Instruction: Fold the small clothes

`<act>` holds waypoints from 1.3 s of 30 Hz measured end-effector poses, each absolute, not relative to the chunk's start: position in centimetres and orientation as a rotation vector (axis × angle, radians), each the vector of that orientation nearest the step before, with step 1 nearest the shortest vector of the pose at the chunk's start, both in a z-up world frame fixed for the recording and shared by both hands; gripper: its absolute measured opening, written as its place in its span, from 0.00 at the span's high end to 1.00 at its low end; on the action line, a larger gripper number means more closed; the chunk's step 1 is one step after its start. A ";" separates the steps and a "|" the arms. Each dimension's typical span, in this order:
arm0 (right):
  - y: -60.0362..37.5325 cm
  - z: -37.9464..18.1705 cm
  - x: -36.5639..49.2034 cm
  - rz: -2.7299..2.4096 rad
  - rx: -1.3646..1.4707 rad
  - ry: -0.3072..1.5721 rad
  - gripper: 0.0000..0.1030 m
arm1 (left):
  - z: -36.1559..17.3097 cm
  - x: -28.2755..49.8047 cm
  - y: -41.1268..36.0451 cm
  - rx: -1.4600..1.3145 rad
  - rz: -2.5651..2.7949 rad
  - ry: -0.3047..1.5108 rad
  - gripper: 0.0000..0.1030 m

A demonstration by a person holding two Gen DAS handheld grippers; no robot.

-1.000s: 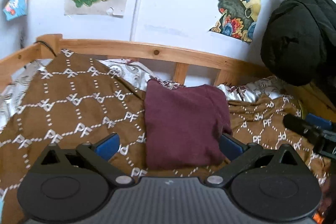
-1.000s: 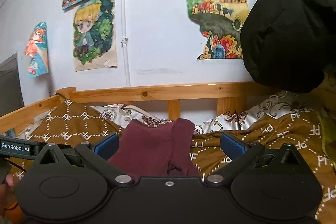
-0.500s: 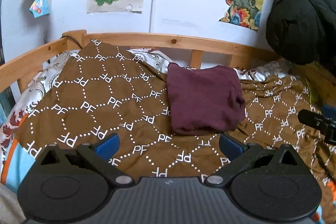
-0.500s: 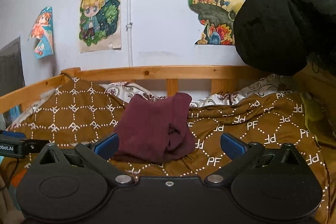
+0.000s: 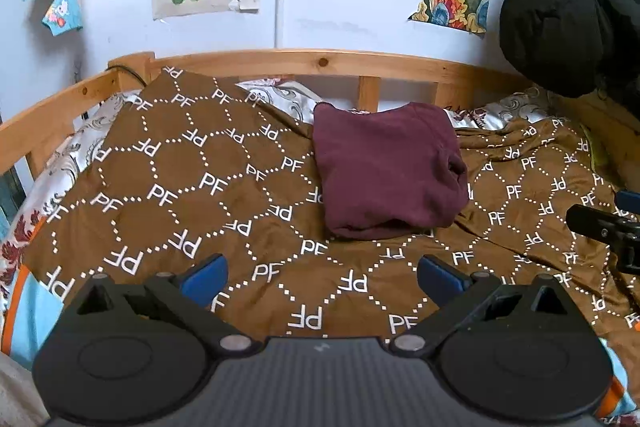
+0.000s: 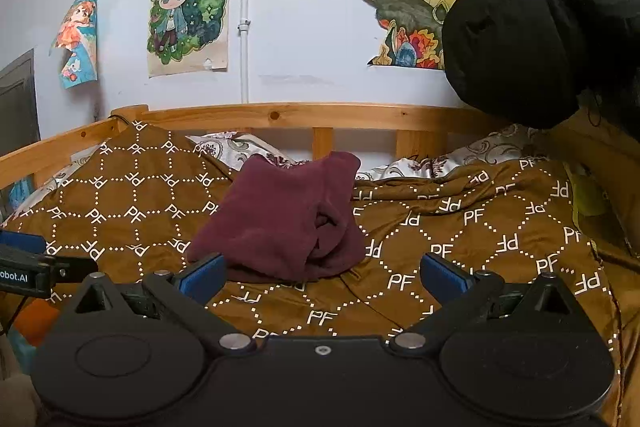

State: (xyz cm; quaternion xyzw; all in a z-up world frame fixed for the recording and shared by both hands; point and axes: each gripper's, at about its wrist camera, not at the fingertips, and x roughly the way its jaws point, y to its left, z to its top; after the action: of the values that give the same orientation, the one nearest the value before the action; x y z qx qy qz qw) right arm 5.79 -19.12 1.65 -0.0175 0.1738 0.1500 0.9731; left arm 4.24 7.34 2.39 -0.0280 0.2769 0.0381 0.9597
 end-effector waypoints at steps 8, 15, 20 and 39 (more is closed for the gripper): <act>-18.8 1.8 5.6 0.319 -0.057 0.336 0.01 | 2.8 3.7 8.1 -0.114 0.049 0.502 0.00; -18.7 1.9 5.5 0.323 -0.055 0.341 0.01 | 2.6 3.8 8.0 -0.126 0.052 0.509 0.00; -18.7 1.8 5.5 0.328 -0.058 0.344 0.01 | 2.6 3.9 8.0 -0.124 0.054 0.508 0.00; -18.8 1.8 5.6 0.330 -0.054 0.346 0.01 | 2.4 3.8 8.2 -0.146 0.055 0.511 0.01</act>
State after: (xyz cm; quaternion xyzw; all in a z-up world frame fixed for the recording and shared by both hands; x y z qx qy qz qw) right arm 5.62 -18.82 1.81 -0.0270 0.1715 0.1633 0.9712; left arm 3.77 8.19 2.42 -0.0723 0.2525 0.0271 0.9645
